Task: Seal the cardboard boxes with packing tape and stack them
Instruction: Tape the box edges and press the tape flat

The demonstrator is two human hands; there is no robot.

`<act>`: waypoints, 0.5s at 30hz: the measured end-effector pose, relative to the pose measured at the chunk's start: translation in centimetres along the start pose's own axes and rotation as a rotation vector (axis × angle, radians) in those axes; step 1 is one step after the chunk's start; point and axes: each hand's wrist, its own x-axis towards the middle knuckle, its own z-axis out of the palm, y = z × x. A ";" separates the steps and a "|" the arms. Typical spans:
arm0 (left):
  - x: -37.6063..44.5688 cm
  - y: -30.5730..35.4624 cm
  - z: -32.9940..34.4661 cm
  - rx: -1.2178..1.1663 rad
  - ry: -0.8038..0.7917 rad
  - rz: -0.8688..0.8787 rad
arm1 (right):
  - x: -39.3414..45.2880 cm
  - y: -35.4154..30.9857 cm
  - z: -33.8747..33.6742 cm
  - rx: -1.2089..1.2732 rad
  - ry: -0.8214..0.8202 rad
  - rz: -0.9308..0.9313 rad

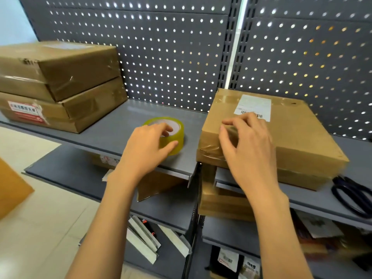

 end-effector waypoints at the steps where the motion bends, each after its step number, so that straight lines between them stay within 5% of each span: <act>1: 0.1 -0.1 0.5 0.044 -0.022 0.000 | -0.1 0.1 0.0 0.005 -0.006 0.000; 6: 0.5 -0.4 1.4 0.042 0.019 -0.032 | -0.9 0.6 -0.9 0.037 -0.004 -0.011; 10: 1.1 1.0 0.3 -0.306 0.217 -0.076 | -1.0 1.3 -2.4 0.105 -0.001 0.030; 15: 2.3 6.6 -3.2 -0.738 0.372 0.112 | 0.1 1.6 -5.2 0.394 0.076 0.107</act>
